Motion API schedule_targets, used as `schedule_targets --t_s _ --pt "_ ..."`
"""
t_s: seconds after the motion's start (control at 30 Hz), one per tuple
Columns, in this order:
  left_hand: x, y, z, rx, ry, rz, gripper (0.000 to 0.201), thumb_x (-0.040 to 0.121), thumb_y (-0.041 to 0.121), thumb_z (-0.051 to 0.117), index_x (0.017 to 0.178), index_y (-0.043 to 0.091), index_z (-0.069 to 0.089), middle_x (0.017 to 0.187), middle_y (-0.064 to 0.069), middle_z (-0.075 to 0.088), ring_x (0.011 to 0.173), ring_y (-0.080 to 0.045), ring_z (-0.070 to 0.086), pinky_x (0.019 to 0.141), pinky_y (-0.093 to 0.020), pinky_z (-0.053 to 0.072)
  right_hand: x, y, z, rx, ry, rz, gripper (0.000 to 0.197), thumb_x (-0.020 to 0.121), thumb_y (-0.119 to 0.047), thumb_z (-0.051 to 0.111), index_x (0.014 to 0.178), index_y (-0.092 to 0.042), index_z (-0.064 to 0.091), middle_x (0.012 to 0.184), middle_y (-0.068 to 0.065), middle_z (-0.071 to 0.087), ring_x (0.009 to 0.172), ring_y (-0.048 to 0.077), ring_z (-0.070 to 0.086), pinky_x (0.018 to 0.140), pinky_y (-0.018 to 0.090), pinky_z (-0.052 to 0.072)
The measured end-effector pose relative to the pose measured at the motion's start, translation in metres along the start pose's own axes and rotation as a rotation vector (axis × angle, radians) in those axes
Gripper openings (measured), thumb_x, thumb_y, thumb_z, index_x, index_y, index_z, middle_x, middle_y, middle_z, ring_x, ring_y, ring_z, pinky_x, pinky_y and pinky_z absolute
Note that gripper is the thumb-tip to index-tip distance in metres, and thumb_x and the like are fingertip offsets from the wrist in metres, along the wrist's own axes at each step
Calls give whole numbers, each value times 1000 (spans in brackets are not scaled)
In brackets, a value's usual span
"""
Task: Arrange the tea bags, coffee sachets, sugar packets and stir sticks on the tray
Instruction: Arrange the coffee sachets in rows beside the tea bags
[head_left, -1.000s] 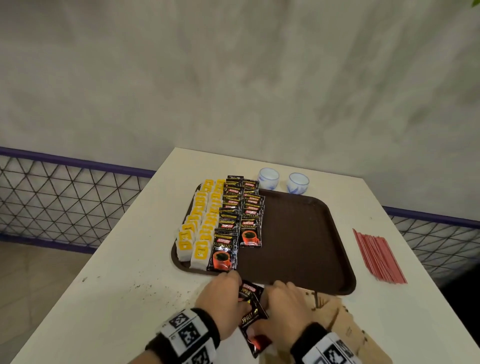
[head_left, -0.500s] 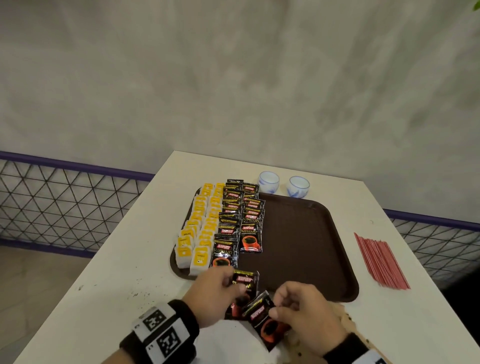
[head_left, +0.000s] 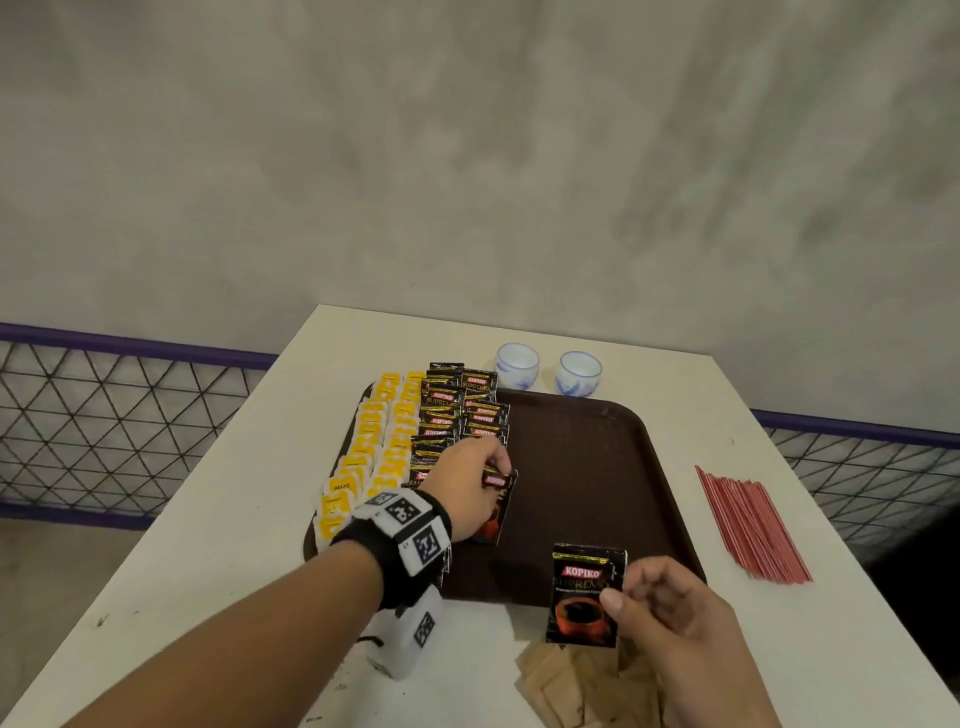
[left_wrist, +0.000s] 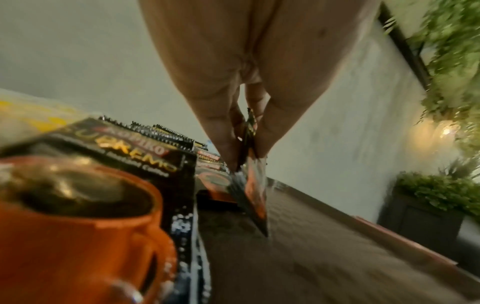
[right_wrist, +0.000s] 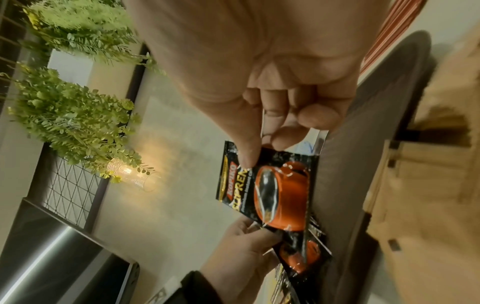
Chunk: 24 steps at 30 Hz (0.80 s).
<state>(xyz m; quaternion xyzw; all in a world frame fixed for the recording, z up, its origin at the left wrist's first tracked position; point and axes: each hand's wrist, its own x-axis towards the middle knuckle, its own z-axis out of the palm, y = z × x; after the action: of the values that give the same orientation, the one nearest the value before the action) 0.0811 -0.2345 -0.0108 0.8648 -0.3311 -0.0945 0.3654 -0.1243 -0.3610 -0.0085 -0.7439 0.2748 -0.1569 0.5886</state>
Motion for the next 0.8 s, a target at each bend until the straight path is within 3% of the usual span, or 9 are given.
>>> schedule_targets --t_s 0.17,0.3,0.5,0.63,0.8 --pt "20 -8 -3 476 3 89 22 84 17 62 103 26 56 112 5 57 109 -19 47 94 -34 39 0 -3 -9 28 16 -6 14 77 -1 74 75 -8 62 61 3 59 65 15 58 65 25 47" --pt "25 -10 0 683 -34 5 18 85 26 62 103 24 61 113 2 57 111 -23 45 95 -38 39 9 -9 -4 -12 -32 -14 12 80 -2 72 78 -9 61 61 -3 61 67 14 61 64 26 50" --pt "25 -18 3 619 -38 -77 18 87 39 58 94 26 69 118 6 56 116 -22 40 98 -41 32 38 -17 25 -129 -131 -4 13 85 -2 67 80 -11 59 64 -2 59 55 9 60 53 17 47" --pt "17 -16 1 499 -20 -98 17 87 42 58 94 33 70 135 11 44 127 -20 28 102 -41 23 70 -9 50 -206 -129 58 14 86 -5 67 80 -15 58 62 0 60 53 10 60 56 24 46" --pt "3 -12 -25 352 86 -100 12 88 40 57 93 36 67 132 14 45 128 -16 28 103 -42 21 96 0 75 -222 -145 175 14 85 -6 67 81 -15 57 72 4 62 55 12 61 52 23 45"
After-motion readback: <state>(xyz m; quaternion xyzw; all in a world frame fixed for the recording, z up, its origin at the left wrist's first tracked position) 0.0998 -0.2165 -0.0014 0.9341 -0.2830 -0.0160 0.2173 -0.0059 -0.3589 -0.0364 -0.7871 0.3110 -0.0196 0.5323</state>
